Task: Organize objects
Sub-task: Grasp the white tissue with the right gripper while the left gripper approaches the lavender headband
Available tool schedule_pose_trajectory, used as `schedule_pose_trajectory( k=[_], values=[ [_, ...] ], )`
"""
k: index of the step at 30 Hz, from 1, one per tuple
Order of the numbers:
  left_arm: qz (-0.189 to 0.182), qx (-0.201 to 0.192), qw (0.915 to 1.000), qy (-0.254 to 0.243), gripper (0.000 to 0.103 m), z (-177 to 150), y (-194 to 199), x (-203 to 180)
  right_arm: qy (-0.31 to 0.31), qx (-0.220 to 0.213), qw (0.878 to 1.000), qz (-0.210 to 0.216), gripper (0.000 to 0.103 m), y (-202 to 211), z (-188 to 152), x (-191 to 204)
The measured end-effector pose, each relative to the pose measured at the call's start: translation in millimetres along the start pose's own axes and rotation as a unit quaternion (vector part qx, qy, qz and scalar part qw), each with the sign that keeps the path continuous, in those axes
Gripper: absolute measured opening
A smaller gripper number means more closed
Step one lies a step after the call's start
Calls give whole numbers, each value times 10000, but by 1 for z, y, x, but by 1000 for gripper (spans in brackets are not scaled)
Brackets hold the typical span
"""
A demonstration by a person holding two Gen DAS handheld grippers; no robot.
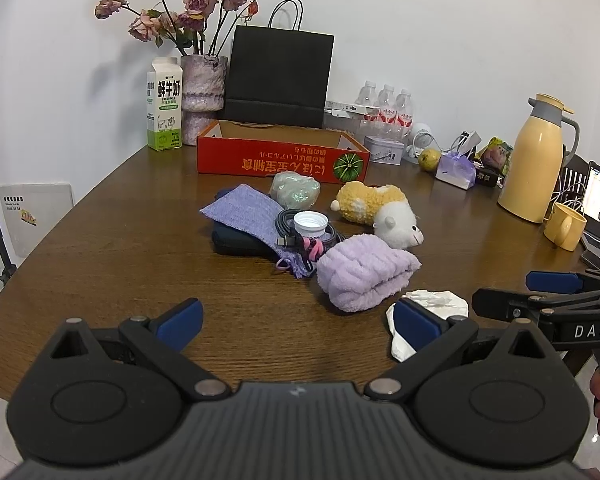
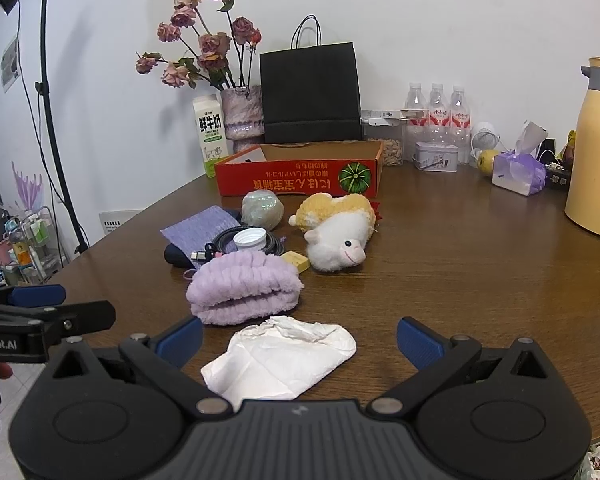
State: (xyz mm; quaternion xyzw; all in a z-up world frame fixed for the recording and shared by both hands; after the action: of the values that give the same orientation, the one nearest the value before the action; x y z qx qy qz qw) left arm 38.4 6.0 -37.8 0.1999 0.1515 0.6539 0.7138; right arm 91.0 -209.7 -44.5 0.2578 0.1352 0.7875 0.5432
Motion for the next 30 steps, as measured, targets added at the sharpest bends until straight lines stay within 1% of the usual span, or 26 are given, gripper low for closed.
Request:
schedule_pose_trajectory(
  k=[6, 13, 18, 24, 30],
  values=[
    [-14, 66, 10000, 26, 103, -2, -4, 1, 62, 105, 9999, -55, 103, -5, -2, -1],
    [-24, 181, 9998, 58, 103, -4, -11, 3, 300, 452, 9985, -46, 103, -19, -10, -2],
    [-15, 273, 9996, 93, 103, -7, -18, 5, 424, 703, 9966, 15, 103, -37, -15, 1],
    [28, 416, 9989, 193, 103, -13, -26, 9, 583, 894, 9942, 138, 103, -60, -16, 10],
    [58, 479, 9985, 249, 103, -14, -32, 13, 733, 1090, 9912, 136, 103, -76, -20, 16]
  ],
)
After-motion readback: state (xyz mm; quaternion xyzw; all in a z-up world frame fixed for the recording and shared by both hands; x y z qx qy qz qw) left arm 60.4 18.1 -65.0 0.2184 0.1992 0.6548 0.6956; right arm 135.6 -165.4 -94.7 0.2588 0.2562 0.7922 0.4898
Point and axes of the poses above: each gripper's, at about its wrist camera, not at the fingertips, and y roughly against the way its jaws point, x to its left, z to its top, the point moved 5 cm from there along -y, roughly the way its jaws point, and after that the axes turned 10 degrees about -y, right-handed, at the moved point
